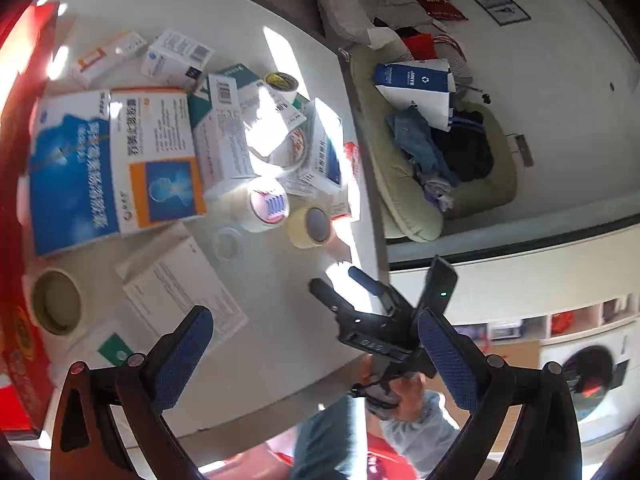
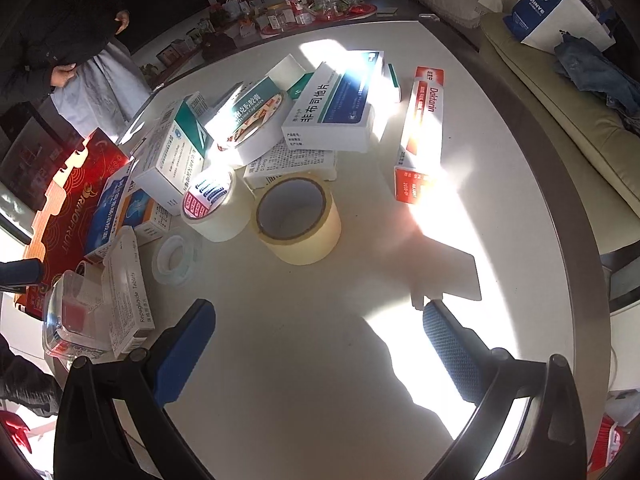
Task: Organize objects
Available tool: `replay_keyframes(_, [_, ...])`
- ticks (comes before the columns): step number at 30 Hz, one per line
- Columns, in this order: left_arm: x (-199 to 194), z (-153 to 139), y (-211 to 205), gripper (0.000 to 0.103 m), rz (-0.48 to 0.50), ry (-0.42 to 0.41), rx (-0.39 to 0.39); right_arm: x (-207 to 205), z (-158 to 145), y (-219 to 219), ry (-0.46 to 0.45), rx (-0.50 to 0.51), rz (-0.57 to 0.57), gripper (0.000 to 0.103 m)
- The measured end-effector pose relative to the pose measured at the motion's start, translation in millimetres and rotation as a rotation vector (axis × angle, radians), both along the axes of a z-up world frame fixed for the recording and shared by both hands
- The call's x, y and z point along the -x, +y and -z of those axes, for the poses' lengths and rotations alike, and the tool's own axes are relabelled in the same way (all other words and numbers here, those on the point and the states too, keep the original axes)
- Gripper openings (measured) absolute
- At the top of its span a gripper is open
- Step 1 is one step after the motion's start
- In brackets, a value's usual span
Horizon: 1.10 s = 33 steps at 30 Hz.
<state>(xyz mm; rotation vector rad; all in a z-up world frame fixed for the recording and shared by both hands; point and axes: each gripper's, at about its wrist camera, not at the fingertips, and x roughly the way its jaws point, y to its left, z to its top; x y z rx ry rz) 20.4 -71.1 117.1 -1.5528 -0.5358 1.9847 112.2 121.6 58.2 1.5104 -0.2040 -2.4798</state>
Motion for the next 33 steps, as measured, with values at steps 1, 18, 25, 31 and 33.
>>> replay_keyframes(1, [-7.4,-4.0,-0.4,0.103,0.031,0.069,0.1,-2.1,-1.1,-0.5,0.002,0.002,-0.007,0.103])
replay_keyframes(18, [-137.5,33.0,-27.6,0.103,-0.296,0.402,0.237,-34.2,-11.0,-69.1,-0.013,0.081,-0.292,0.103])
replay_keyframes(25, [-168.6,41.9,-65.6,0.103,-0.387,0.424,0.273,-37.0,-0.4,-133.4,-0.022,0.031,-0.44,0.103])
replay_keyframes(31, [-169.1,60.3,-87.6,0.103,-0.411,0.375,0.242,-28.3,16.4,-162.9,-0.028,-0.101,-0.471,0.103])
replay_keyframes(33, [-166.5,62.8,-89.5,0.103,-0.415,0.374,0.227,-28.7,18.9,-172.7,-0.021,-0.141,-0.492,0.103])
